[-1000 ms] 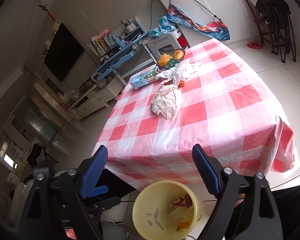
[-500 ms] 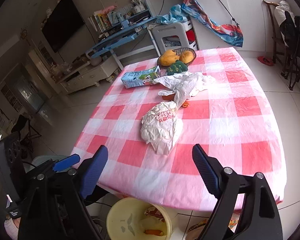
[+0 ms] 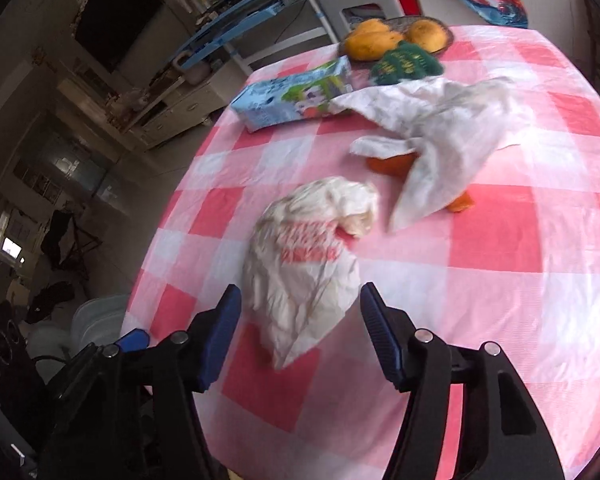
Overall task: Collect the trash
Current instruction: 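Move both grippers back over the table toward the white plastic bags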
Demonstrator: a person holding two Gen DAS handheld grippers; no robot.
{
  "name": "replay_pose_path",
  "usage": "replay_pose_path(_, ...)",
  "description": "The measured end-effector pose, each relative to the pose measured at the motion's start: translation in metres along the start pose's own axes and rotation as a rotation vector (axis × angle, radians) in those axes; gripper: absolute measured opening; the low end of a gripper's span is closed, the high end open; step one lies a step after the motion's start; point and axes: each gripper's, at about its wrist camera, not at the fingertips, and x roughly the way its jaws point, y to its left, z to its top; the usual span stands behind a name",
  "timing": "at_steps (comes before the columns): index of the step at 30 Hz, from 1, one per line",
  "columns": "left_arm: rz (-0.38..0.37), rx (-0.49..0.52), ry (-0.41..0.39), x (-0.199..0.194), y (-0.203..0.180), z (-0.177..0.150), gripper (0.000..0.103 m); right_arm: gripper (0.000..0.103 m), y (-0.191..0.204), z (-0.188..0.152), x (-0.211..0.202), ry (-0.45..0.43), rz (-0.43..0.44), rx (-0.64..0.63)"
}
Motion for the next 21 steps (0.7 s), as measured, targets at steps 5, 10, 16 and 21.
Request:
replay_pose_path(5, 0.053, -0.034, -0.025, -0.001, 0.013, 0.0, 0.083, 0.065, 0.027, -0.015, -0.007, -0.002, 0.133, -0.074)
replay_pose_path(10, 0.05, -0.066, -0.051, -0.001, 0.019, 0.005, 0.083, 0.073, 0.014, -0.03, -0.039, -0.127, 0.06, -0.002)
replay_pose_path(16, 0.037, -0.09, -0.043, 0.021, 0.012, 0.025, 0.084, 0.077, -0.005, -0.053, -0.07, -0.259, -0.087, 0.11)
replay_pose_path(21, 0.073, -0.018, -0.017, 0.043, -0.001, 0.041, 0.085, 0.078, -0.017, -0.06, -0.076, -0.288, -0.153, 0.168)
